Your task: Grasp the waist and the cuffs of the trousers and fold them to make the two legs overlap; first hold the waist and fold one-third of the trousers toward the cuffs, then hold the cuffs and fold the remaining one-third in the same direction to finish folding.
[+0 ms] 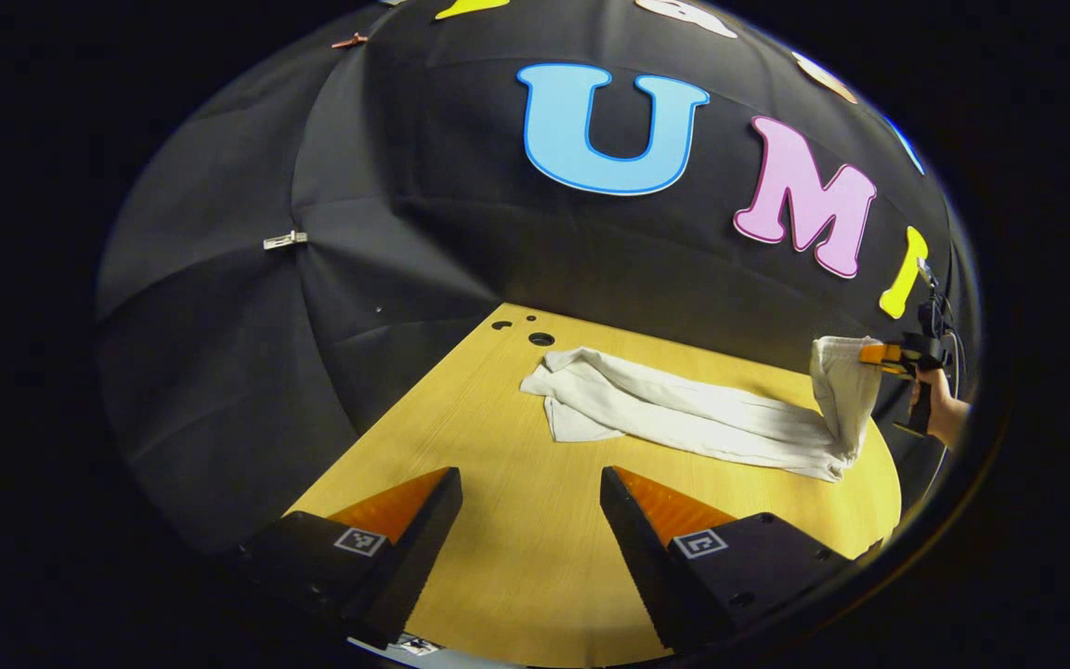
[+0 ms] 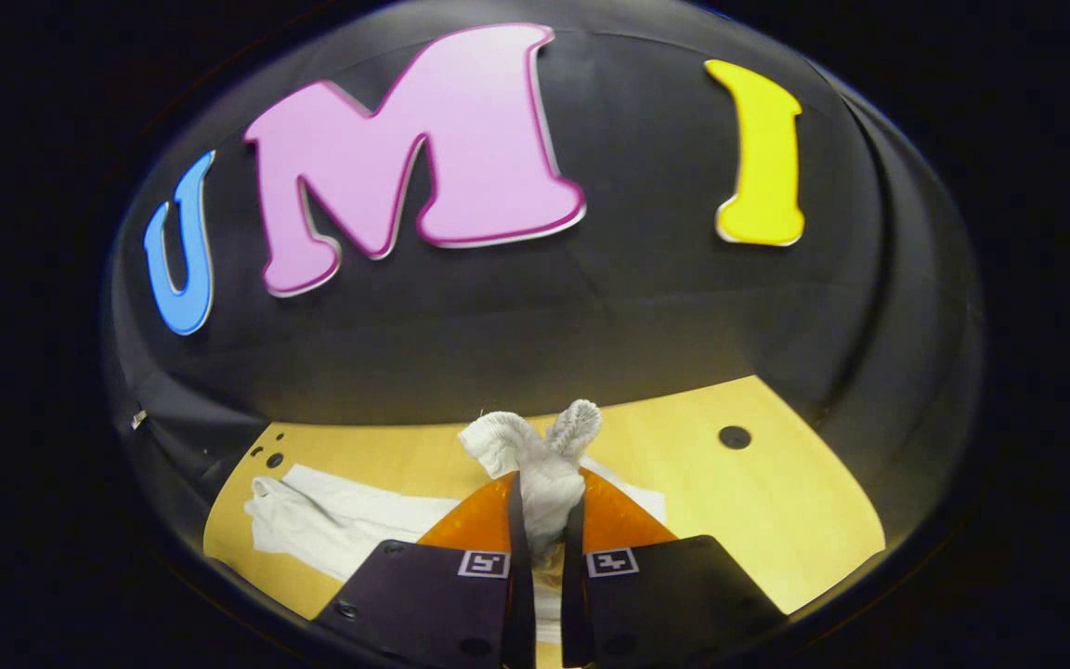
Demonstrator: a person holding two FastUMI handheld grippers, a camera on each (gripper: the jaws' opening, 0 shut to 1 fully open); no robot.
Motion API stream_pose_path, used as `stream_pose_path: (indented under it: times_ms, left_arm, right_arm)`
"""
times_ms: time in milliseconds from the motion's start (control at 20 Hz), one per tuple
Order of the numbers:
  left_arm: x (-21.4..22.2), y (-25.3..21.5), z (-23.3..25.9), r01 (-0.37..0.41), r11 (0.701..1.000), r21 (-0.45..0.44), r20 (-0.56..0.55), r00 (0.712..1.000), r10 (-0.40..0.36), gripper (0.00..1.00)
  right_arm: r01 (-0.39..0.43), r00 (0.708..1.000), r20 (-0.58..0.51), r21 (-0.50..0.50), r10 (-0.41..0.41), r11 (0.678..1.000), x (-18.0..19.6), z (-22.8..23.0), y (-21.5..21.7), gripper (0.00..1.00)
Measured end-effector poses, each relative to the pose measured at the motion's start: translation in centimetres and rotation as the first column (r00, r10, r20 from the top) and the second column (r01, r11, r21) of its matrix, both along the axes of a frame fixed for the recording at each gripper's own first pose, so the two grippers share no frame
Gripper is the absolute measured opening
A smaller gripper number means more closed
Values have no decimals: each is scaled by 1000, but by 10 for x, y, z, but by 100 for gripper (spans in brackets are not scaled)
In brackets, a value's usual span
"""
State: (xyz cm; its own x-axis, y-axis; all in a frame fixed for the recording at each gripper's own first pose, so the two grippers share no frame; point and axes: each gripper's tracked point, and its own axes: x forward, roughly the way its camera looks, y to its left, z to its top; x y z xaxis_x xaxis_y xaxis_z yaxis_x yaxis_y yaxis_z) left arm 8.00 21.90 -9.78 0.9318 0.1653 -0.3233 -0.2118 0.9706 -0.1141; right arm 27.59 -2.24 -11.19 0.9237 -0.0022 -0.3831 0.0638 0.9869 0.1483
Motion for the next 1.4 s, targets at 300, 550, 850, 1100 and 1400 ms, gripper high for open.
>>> stream_pose_path:
  times_ms: [300, 550, 850, 1100, 1400]
  left_arm:
    - [3, 9, -5, 14, 1000, -5, -1, 1000, -14, 96]
    - [7, 0, -17, 42, 999, -23, -4, 999, -42, 96]
    - [25, -18, -22, 67, 997, -45, -10, 998, -68, 96]
    - [74, -29, -4, 80, 991, -103, 42, 996, -76, 96]
    - [160, -15, -26, -20, 987, -157, 27, 999, 24, 96]
  right_arm:
    - [-74, 996, -57, -6, 73, 997, 0, -59, 75, 15]
    - [-116, 989, -96, -38, 112, 993, -7, -98, 104, 23]
    - [-171, 975, -135, 62, 178, 983, -27, -119, 140, 43]
    - [-168, 979, -107, 54, 173, 984, -63, -97, 132, 99]
    - [-42, 995, -85, 62, 47, 997, -136, -66, 68, 99]
